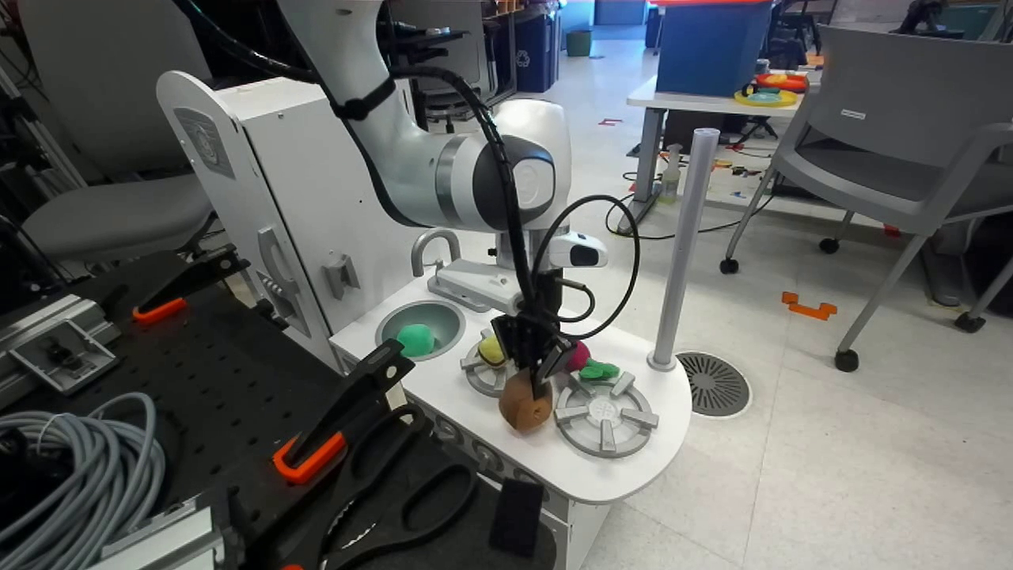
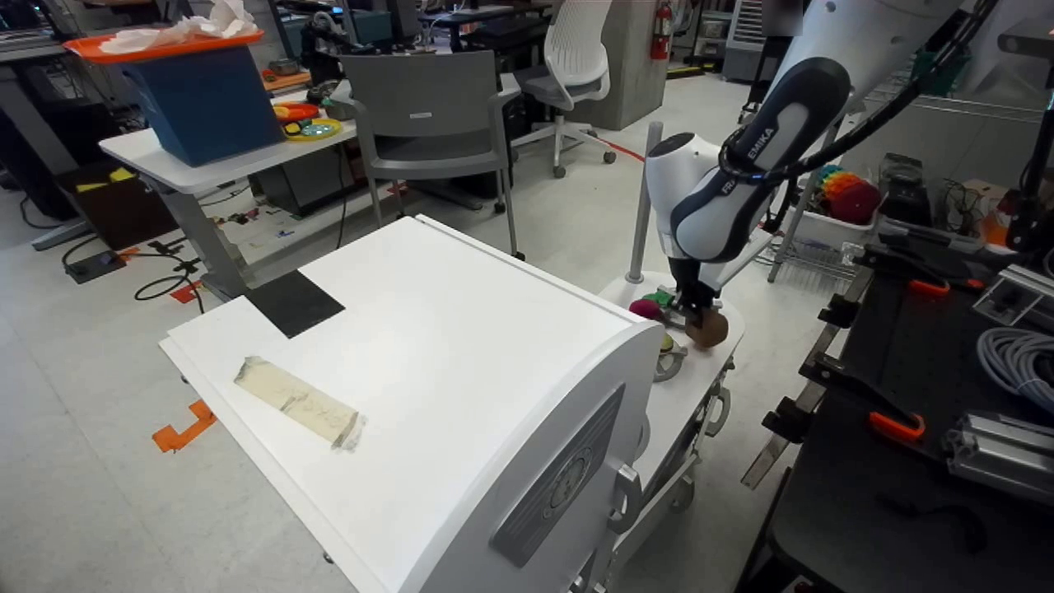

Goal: Put the brown object on the stove plate

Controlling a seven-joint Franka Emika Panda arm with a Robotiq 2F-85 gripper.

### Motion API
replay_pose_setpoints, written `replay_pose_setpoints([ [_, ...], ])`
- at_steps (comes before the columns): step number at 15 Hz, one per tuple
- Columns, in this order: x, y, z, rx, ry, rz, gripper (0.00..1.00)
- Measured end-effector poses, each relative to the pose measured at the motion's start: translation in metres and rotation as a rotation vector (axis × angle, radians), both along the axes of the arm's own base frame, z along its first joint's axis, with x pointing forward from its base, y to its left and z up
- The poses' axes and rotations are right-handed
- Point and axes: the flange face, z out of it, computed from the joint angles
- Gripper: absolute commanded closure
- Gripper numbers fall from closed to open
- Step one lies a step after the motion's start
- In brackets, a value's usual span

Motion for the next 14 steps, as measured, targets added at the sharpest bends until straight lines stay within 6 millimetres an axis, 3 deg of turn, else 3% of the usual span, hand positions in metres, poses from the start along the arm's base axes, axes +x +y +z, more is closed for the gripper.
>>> replay_pose_setpoints([
  [4,0.015,-0.004,0.031,0.012,-0.040,-0.032,0.96],
  [8,0.028,-0.025,0.059,0.020,-0.087,-0.085,0.96],
  [14,0.039,-0.070,0.064,0.028,-0.136,-0.179,0.96],
])
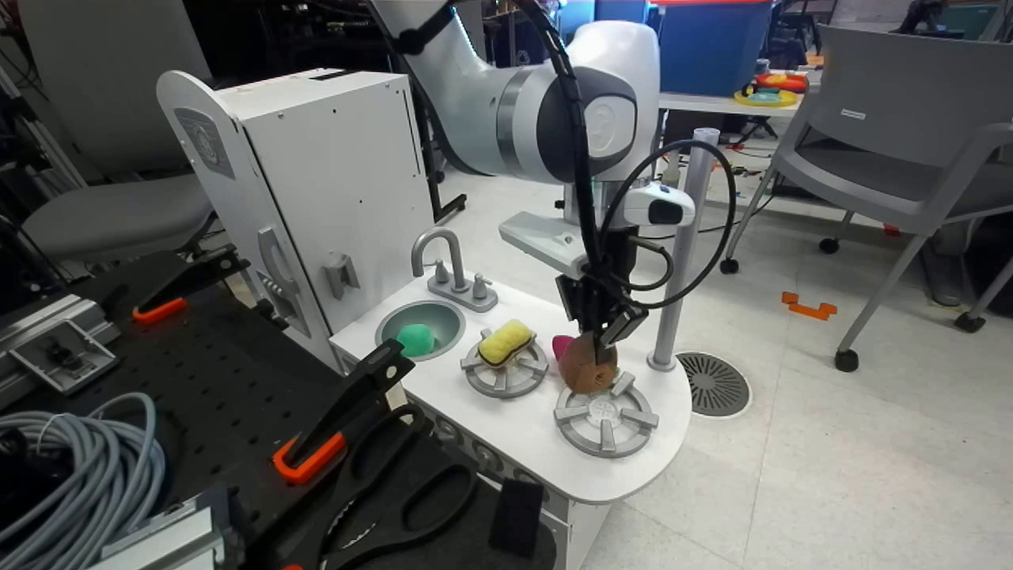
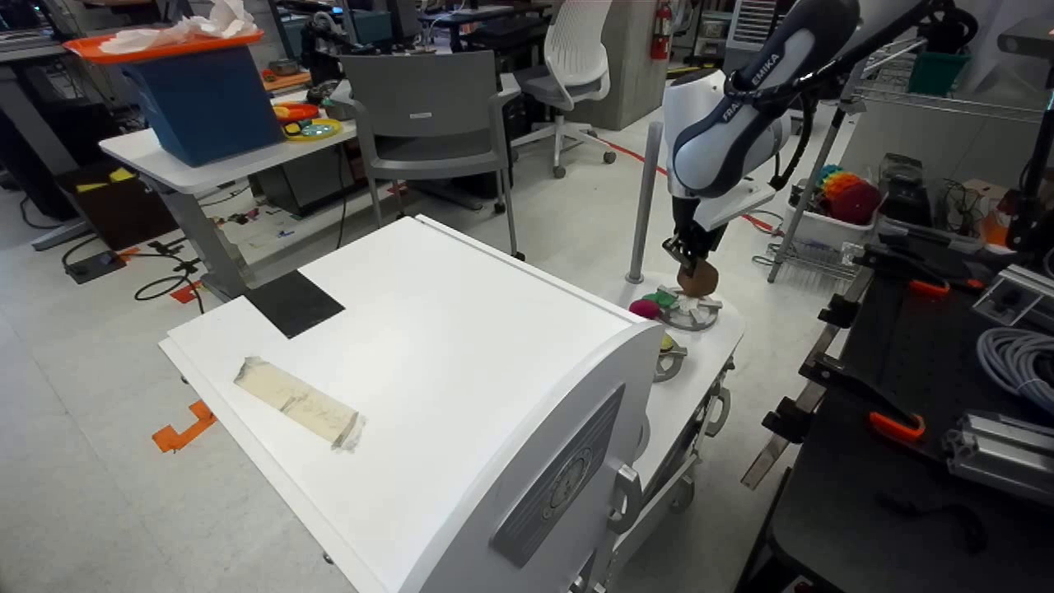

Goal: Put the brown object on the stove plate

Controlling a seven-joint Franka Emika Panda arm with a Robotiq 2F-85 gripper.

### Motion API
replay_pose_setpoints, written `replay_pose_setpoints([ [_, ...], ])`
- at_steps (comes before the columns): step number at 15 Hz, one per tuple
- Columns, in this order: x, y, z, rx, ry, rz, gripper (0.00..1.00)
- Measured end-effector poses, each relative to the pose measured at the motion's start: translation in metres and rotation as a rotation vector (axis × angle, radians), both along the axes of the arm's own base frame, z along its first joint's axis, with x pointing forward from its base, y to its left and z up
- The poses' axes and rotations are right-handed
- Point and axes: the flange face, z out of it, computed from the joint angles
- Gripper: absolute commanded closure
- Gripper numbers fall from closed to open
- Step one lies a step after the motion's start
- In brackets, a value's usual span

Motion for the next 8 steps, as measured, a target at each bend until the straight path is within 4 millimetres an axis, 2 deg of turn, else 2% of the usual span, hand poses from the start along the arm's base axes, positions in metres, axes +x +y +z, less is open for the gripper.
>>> replay_pose_setpoints([
  [5,0.009,-0.029,-0.019,0.005,0.004,-0.057,0.96],
  [8,0.013,-0.035,-0.033,0.010,0.022,-0.069,0.96],
])
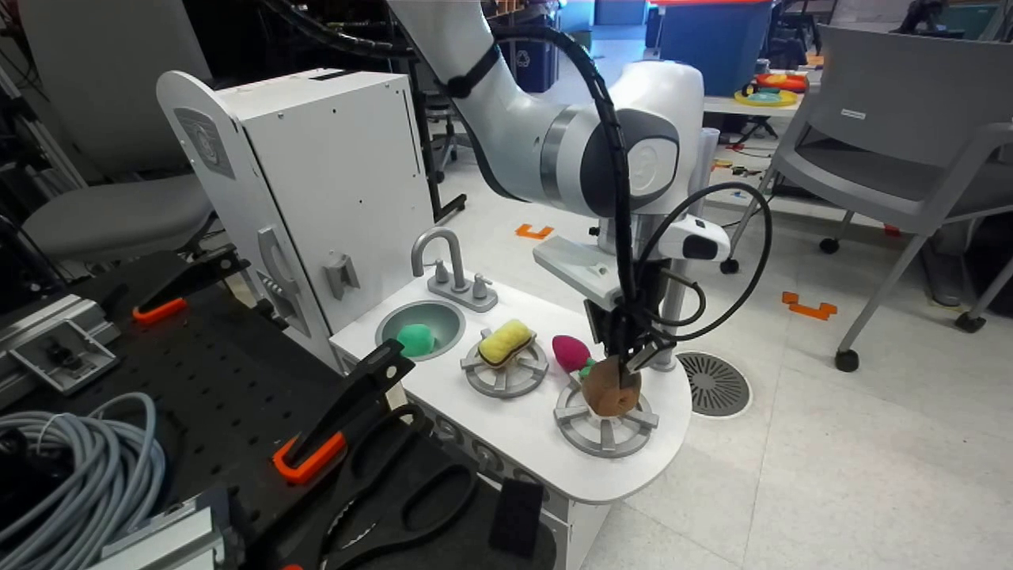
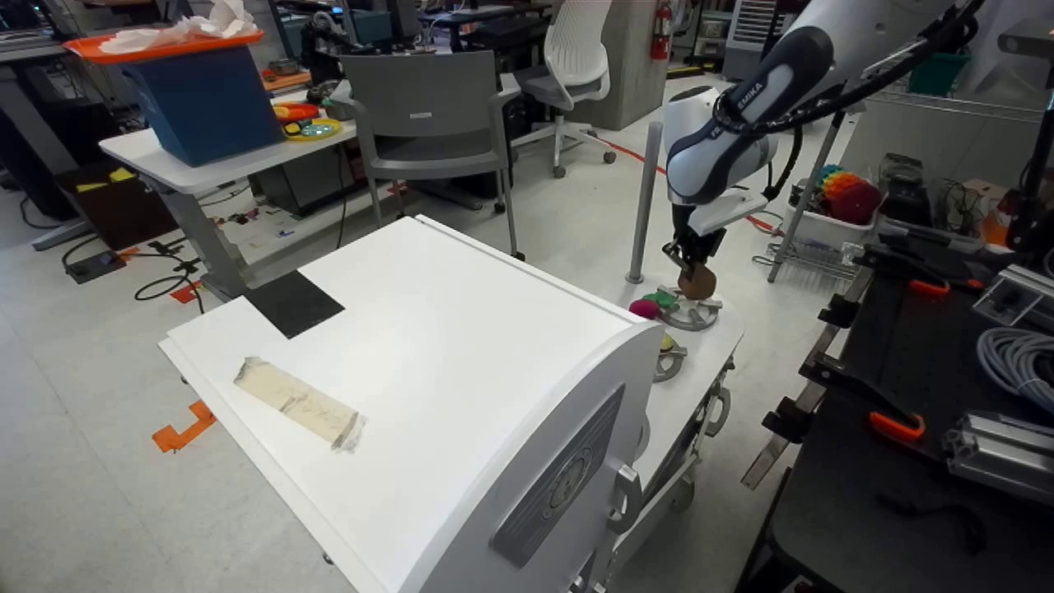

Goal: Put the brown object on the stove plate

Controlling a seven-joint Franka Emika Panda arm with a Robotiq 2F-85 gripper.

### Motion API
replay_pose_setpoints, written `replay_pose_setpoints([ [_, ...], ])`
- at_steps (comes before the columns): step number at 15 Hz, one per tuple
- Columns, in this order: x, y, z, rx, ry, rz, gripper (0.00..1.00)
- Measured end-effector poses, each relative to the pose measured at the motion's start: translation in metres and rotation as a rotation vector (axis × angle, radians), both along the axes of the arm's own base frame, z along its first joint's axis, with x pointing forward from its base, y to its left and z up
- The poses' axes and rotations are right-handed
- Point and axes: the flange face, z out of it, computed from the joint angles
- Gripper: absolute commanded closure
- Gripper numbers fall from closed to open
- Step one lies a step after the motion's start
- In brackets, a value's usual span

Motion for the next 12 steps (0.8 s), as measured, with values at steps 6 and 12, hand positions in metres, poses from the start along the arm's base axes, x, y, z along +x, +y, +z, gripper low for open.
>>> replay_pose_setpoints([
  [6,0.007,0.010,-0.026,0.007,0.018,0.018,0.50],
  [12,0.008,0.011,-0.032,0.004,0.071,0.019,0.06],
])
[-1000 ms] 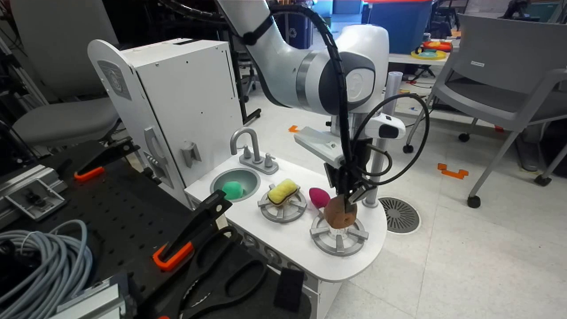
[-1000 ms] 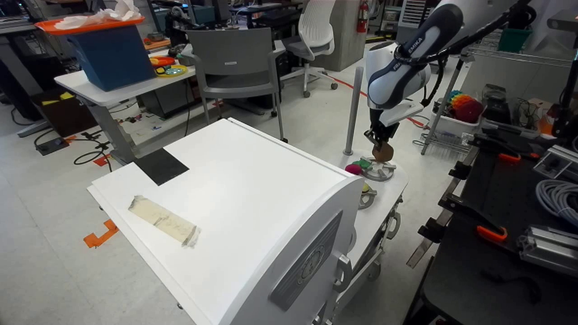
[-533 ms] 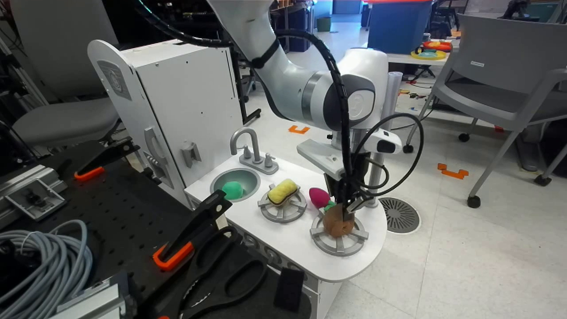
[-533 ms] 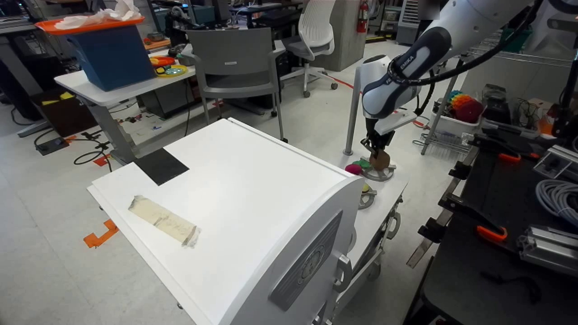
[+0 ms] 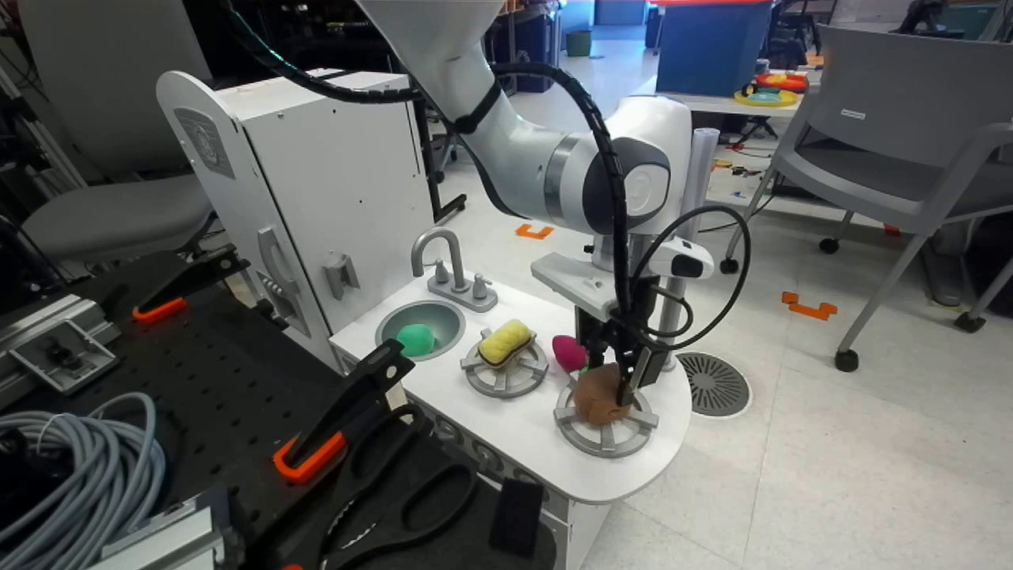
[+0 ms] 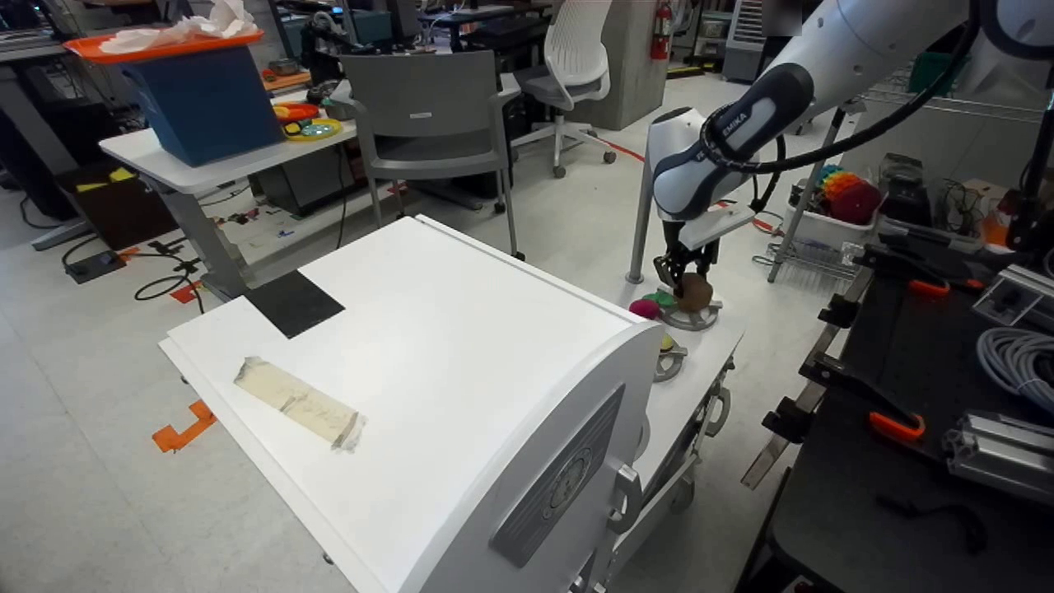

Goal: Put the brown object on the stove plate

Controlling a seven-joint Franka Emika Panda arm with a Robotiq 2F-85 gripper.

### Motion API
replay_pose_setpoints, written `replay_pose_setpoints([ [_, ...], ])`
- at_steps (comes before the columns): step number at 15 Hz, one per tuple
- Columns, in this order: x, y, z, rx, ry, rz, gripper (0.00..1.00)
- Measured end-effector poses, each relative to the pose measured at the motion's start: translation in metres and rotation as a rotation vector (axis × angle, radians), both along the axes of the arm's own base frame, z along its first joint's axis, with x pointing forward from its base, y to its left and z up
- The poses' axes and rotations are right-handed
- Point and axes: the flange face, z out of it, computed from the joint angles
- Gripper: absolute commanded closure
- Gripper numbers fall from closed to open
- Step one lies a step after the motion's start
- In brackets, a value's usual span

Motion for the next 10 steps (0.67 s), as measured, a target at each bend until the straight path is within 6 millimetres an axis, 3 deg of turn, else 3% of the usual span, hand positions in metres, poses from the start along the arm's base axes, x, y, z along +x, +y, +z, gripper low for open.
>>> replay_pose_setpoints([
  [1,-0.003,0.000,-0.002,-0.002,0.019,-0.002,0.01],
  [5,-0.015,0.006,-0.004,-0.037,0.138,-0.031,0.00],
  [10,-0.017,0.019,0.016,-0.067,0.231,-0.037,0.00],
])
